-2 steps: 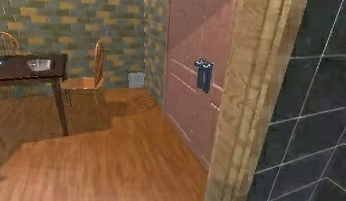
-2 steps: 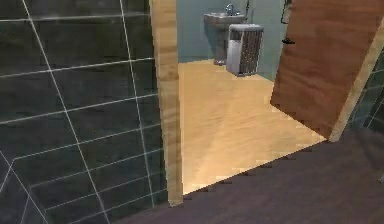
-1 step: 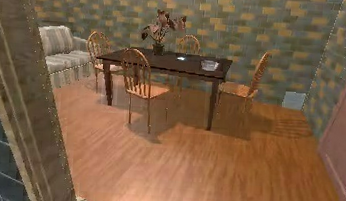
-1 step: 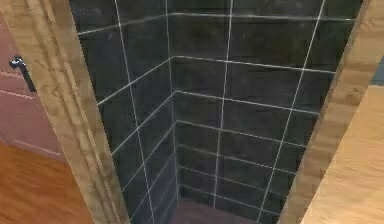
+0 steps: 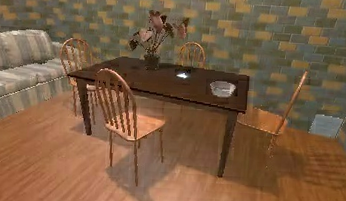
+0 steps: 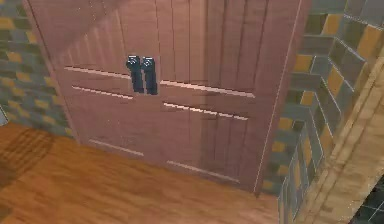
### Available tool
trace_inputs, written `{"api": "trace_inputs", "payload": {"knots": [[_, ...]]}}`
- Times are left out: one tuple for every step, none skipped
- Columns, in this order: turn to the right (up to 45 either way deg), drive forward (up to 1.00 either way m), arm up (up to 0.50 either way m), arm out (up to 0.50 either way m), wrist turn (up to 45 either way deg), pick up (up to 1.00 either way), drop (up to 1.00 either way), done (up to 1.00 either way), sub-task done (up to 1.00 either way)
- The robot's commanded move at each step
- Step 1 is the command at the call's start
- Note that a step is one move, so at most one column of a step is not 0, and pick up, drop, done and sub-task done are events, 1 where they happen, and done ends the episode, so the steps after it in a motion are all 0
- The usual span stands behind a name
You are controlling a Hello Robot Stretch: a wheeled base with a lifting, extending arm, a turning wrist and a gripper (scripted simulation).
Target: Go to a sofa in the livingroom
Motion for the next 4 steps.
{"api": "trace_inputs", "payload": {"knots": [[-24.0, 0.0, 0.0, 0.0, 0.0, 0.0, 0.0, 0.0, 0.0], [0.0, 0.65, 0.0, 0.0, 0.0, 0.0, 0.0, 0.0, 0.0], [-45.0, 0.0, 0.0, 0.0, 0.0, 0.0, 0.0, 0.0, 0.0], [-24.0, 0.0, 0.0, 0.0, 0.0, 0.0, 0.0, 0.0, 0.0]]}}
